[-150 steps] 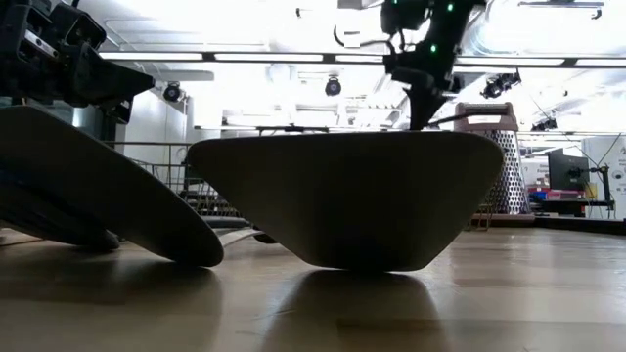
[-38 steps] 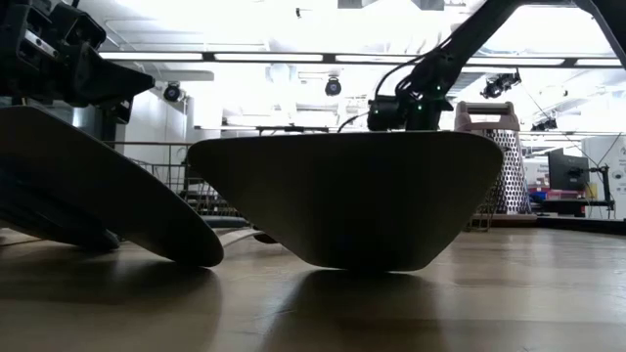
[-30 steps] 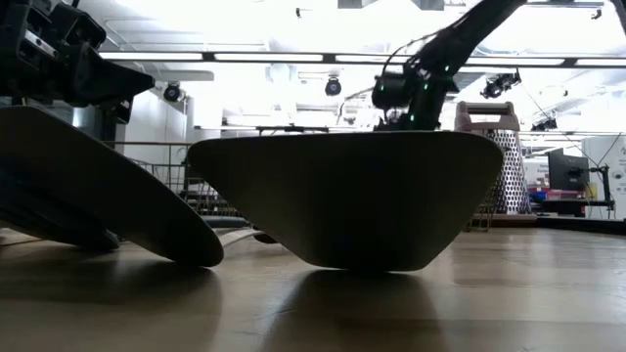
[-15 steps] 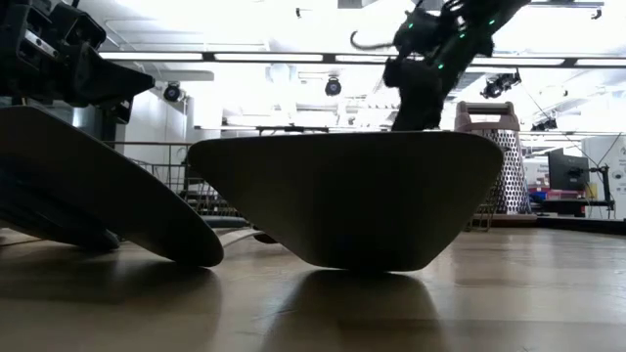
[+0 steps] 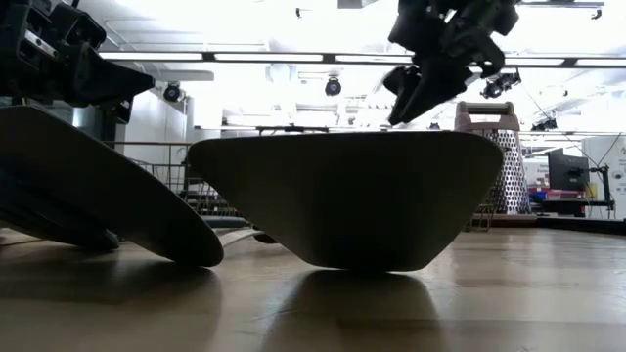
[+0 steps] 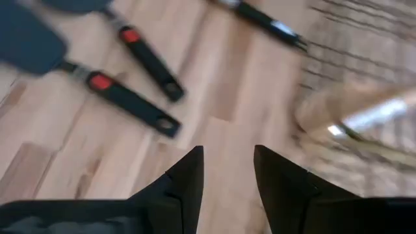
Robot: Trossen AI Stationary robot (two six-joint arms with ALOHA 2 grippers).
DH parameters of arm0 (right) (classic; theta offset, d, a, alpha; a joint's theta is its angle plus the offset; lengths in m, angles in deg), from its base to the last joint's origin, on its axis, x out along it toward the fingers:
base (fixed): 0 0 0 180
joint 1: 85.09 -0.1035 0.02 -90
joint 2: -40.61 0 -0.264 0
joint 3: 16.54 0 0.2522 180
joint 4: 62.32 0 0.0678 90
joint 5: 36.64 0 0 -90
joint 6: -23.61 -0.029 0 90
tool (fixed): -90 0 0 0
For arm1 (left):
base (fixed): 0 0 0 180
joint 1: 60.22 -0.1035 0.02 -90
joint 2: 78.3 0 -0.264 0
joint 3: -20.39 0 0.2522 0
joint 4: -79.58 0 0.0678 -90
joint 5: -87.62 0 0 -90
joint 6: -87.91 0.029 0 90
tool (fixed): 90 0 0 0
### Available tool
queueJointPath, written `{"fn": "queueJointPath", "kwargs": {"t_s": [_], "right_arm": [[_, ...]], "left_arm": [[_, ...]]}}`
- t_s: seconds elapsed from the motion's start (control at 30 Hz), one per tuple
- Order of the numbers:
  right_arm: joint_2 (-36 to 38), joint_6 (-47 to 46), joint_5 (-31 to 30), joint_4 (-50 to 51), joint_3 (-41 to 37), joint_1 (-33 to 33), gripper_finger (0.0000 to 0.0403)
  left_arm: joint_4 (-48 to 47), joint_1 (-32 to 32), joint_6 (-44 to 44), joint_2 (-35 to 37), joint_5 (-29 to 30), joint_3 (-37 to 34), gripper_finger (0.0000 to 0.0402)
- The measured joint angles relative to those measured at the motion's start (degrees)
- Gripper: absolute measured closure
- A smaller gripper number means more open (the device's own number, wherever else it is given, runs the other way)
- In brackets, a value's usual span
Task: Pick & Place Kitchen Items
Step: Put the black spatula into the left wire basket
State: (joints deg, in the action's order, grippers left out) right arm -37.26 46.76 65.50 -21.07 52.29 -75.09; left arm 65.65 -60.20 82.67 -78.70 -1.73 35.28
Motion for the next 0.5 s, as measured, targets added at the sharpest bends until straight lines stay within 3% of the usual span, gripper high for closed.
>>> {"fn": "queueJointPath", "kwargs": {"t_s": [0.23, 0.5], "right_arm": [[-5.8, 5.2, 1.7, -6.2, 0.0, -7.3, 0.0236], [-14.5, 12.0, -3.1, -14.8, 0.0, -14.3, 0.0171]], "left_arm": [[0.0, 0.0, 0.0, 0.0, 0.0, 0.0, 0.0398], [0.0, 0.0, 0.0, 0.0, 0.0, 0.0, 0.0398]]}}
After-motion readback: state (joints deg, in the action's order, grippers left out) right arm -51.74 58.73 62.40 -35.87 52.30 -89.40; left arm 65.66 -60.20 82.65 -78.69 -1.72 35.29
